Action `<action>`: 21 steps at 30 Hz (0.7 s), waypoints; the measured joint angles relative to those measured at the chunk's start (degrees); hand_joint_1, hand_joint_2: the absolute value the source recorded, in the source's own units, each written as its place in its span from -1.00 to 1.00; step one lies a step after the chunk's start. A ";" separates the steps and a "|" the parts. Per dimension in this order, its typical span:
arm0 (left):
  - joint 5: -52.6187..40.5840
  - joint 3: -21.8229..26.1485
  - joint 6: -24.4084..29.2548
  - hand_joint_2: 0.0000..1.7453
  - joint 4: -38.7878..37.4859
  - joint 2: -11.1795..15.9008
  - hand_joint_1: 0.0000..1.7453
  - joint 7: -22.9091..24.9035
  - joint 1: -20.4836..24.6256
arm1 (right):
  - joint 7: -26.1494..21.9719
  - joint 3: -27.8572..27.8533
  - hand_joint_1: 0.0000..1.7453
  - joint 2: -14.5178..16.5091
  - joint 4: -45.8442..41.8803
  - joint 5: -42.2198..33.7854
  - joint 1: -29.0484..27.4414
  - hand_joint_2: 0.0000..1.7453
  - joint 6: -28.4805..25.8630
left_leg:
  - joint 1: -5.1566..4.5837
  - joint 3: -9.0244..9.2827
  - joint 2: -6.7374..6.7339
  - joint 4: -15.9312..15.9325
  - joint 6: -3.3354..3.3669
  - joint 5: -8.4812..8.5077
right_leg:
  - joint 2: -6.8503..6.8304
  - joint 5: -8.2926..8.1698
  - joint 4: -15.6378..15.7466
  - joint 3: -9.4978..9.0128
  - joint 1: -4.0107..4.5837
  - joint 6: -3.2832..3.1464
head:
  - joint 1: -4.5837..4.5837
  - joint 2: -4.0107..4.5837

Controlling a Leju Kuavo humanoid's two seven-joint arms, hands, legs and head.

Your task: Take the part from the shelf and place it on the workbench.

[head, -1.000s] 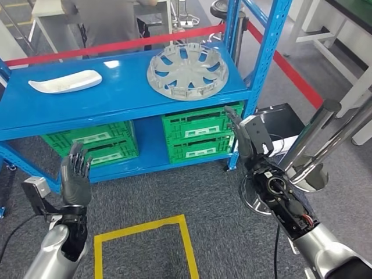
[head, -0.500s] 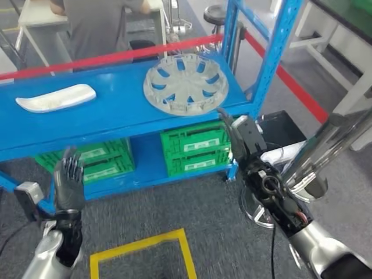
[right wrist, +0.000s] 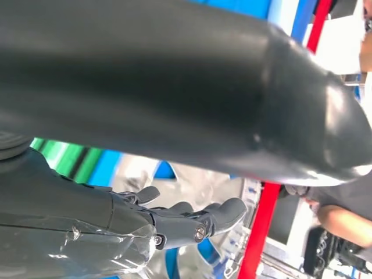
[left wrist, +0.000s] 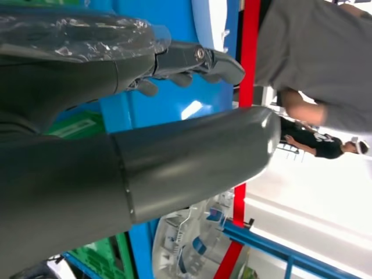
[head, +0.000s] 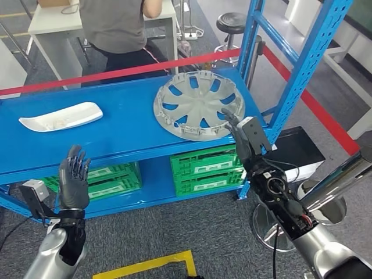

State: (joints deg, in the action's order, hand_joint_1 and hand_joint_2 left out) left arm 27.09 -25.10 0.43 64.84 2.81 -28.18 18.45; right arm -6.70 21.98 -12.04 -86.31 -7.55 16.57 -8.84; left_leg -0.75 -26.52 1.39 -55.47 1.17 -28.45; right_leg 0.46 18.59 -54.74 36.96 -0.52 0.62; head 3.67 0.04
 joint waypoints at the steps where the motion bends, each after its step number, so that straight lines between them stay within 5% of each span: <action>1: -0.03 0.01 0.04 -1.00 0.17 0.03 -1.00 -0.02 0.08 | -0.01 0.01 -1.00 0.00 -0.01 0.04 0.28 -1.00 0.01 | 0.05 -1.18 -0.14 -2.15 -0.32 0.28 | -0.03 0.19 0.15 -0.30 -0.08 -0.30 | -0.12 0.00; 3: -0.05 0.03 0.10 -1.00 0.36 0.07 -1.00 -0.02 0.15 | 0.06 0.02 -1.00 0.00 -0.02 0.24 0.66 -1.00 0.05 | 0.28 -5.45 -0.56 -8.86 -1.07 -0.97 | -0.06 0.64 0.50 -0.89 -0.22 -0.80 | -0.48 0.00; 5: -0.05 0.03 0.14 -1.00 0.41 0.13 -1.00 -0.02 -0.02 | 0.38 0.09 -1.00 0.00 -0.01 0.86 0.72 -1.00 0.19 | 0.52 -10.32 -0.81 -15.39 -1.62 -4.61 | -0.06 1.22 0.61 -1.32 -0.24 -1.05 | -0.78 0.00; 7: -0.05 0.03 0.20 -1.00 0.42 0.25 -1.00 -0.01 -0.34 | 0.78 0.23 -1.00 0.00 0.01 1.59 0.72 -1.00 0.31 | 0.69 -12.82 -0.89 -16.58 -1.73 -5.43 | 0.02 1.81 0.60 -1.87 -0.24 -1.05 | -0.92 0.00; 11: -0.05 0.07 0.23 -1.00 0.50 0.48 -1.00 -0.01 -0.47 | 1.07 0.36 -1.00 0.00 0.02 2.00 0.78 -1.00 0.33 | 0.54 -8.59 -0.98 -1.85 -0.80 4.11 | 0.16 2.87 0.61 -3.37 -0.13 -0.56 | -1.16 0.00; 14: -0.05 0.09 0.25 -1.00 0.68 0.54 -1.00 -0.01 -0.52 | 1.17 0.39 -1.00 -0.01 0.02 2.06 0.87 -1.00 0.34 | 0.28 -7.37 -0.96 1.80 -0.26 5.59 | 0.21 3.57 0.56 -3.47 0.10 -0.13 | -1.22 0.00; 17: -0.05 0.18 0.29 -1.00 0.83 0.58 -1.00 -0.01 -0.65 | 2.19 0.40 -1.00 -0.18 0.02 3.19 0.92 -1.00 0.85 | 0.39 -7.20 -0.81 1.95 -0.67 6.44 | 0.10 3.92 0.42 -3.51 0.32 -1.48 | -0.94 0.00; 21: -0.05 0.42 0.47 -1.00 1.04 0.63 -1.00 -0.01 -0.93 | 6.93 0.39 -1.00 -1.35 -0.05 7.68 1.35 1.00 4.87 | 0.31 -7.18 -0.71 1.90 -0.17 6.27 | 0.09 3.59 1.00 -3.86 0.30 -0.93 | -0.58 0.00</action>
State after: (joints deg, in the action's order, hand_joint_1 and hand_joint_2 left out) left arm 27.04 -24.68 0.90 65.88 3.44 -28.20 17.52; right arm 0.23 22.38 -13.39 -86.37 0.13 17.92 -3.97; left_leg -0.45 -33.71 0.67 -53.57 0.99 -22.18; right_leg 0.55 22.18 -53.74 33.10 -0.22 -0.31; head 3.09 0.04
